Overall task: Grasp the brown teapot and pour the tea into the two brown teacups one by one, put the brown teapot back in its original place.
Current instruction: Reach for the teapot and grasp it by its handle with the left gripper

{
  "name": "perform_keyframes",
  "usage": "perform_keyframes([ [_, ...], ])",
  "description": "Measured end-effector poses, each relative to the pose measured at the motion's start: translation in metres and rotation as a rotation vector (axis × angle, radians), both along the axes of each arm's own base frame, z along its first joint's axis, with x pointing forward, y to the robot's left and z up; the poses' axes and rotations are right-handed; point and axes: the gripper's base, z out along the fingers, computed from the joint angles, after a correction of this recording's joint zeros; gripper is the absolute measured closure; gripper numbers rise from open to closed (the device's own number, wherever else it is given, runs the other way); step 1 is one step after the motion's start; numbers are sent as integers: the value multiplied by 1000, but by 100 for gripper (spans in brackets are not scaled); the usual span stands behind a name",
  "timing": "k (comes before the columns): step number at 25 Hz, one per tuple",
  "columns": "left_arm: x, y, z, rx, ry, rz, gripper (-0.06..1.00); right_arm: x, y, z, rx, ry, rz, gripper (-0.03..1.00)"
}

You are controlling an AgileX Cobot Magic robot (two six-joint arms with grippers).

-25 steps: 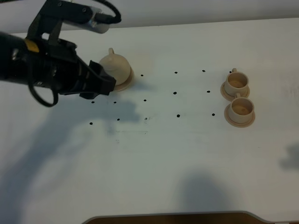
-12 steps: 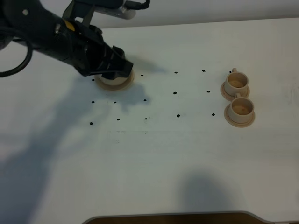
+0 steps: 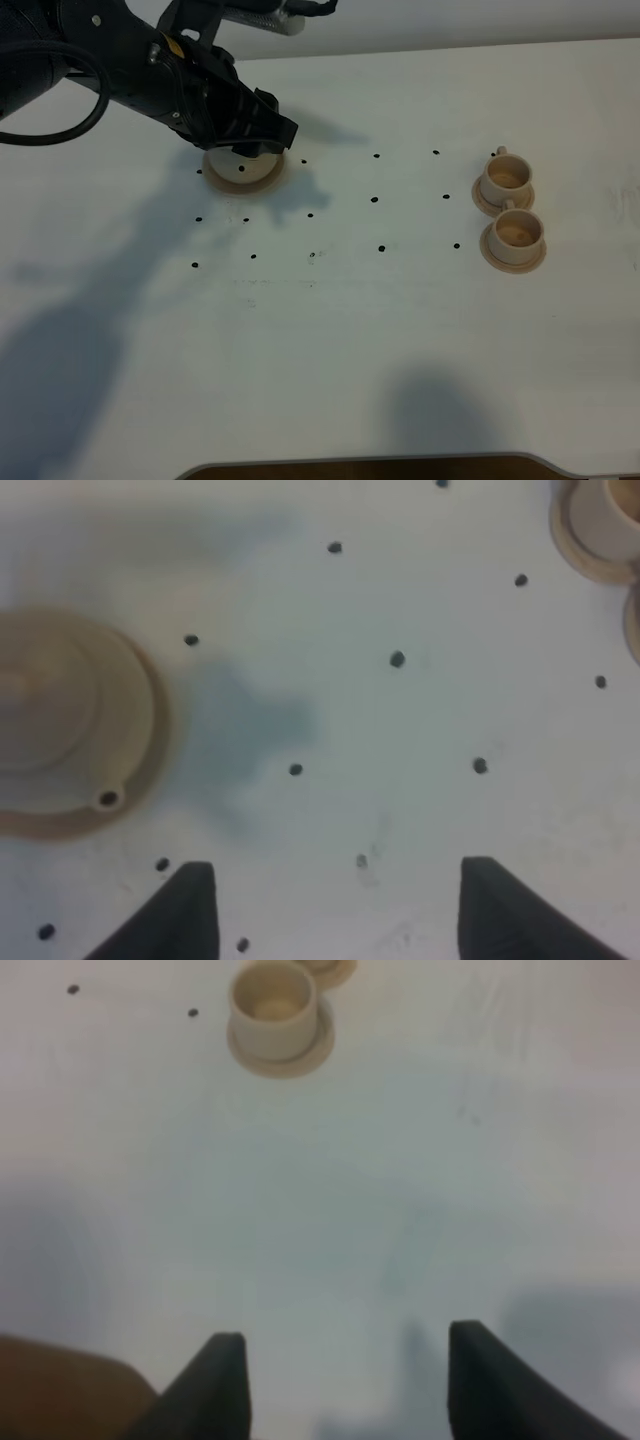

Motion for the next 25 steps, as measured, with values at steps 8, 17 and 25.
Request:
perform_keyframes([
  [8, 3, 0, 1, -5, -35, 6, 40, -23, -4, 2, 19, -153, -11, 53],
  [17, 11, 0, 9, 2, -63, 53, 40, -31, -5, 1, 32, -203, -15, 53],
  [25, 37, -8, 17, 36, -72, 74, 41, -31, -5, 1, 33, -203, -16, 53],
])
